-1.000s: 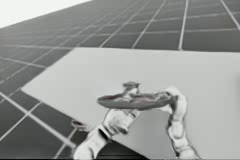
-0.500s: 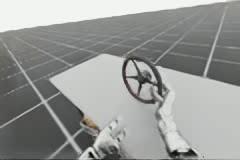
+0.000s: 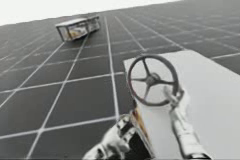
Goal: Pick up and drop off the object
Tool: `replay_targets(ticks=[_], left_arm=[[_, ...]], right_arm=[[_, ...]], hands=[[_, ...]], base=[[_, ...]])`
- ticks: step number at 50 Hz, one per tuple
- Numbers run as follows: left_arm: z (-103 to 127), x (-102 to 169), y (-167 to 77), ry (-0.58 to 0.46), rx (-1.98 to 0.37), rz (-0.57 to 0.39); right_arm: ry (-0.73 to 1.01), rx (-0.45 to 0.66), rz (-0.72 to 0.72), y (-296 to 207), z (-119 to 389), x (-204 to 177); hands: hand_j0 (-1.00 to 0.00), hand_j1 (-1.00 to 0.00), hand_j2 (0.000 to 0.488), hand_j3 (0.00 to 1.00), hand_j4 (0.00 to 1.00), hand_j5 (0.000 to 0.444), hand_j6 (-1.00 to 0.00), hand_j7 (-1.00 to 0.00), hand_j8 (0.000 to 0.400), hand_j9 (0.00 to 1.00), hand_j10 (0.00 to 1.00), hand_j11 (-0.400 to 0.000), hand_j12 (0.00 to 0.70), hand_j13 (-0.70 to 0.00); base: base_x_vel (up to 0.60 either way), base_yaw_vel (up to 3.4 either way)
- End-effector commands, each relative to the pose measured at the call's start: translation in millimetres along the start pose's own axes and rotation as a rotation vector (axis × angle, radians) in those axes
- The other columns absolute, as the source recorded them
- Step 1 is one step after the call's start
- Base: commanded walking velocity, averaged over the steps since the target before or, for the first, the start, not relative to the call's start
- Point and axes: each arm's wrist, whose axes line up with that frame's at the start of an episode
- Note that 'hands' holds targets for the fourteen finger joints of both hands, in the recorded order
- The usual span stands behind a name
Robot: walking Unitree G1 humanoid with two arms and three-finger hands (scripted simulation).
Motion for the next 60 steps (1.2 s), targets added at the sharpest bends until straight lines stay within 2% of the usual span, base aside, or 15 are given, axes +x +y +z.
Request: replay_targets(ticks=[1, 26, 60], left_arm=[[-0.1, 0.3, 0.8, -0.007, -0.009, -0.016], [-0.1, 0.3, 0.8, -0.007, -0.009, -0.016], [-0.1, 0.3, 0.8, -0.007, -0.009, -0.016]], right_arm=[[-0.027, -0.004, 0.017, 6.9, 7.9, -1.2], [-0.027, -0.004, 0.017, 6.9, 7.9, -1.2], [-0.027, -0.004, 0.017, 6.9, 7.9, -1.2]], hands=[[0.00, 0.00, 0.000, 1.00, 1.00, 0.000, 0.00, 0.00, 0.000, 1.00, 1.00, -0.400, 0.000, -0.700], [0.00, 0.00, 0.000, 1.00, 1.00, 0.000, 0.00, 0.00, 0.000, 1.00, 1.00, -0.400, 0.000, -0.700], [0.00, 0.00, 0.000, 1.00, 1.00, 0.000, 0.00, 0.00, 0.000, 1.00, 1.00, -0.400, 0.000, -0.700]], base=[[0.34, 0.77], [0.43, 0.43], [0.54, 0.11]])
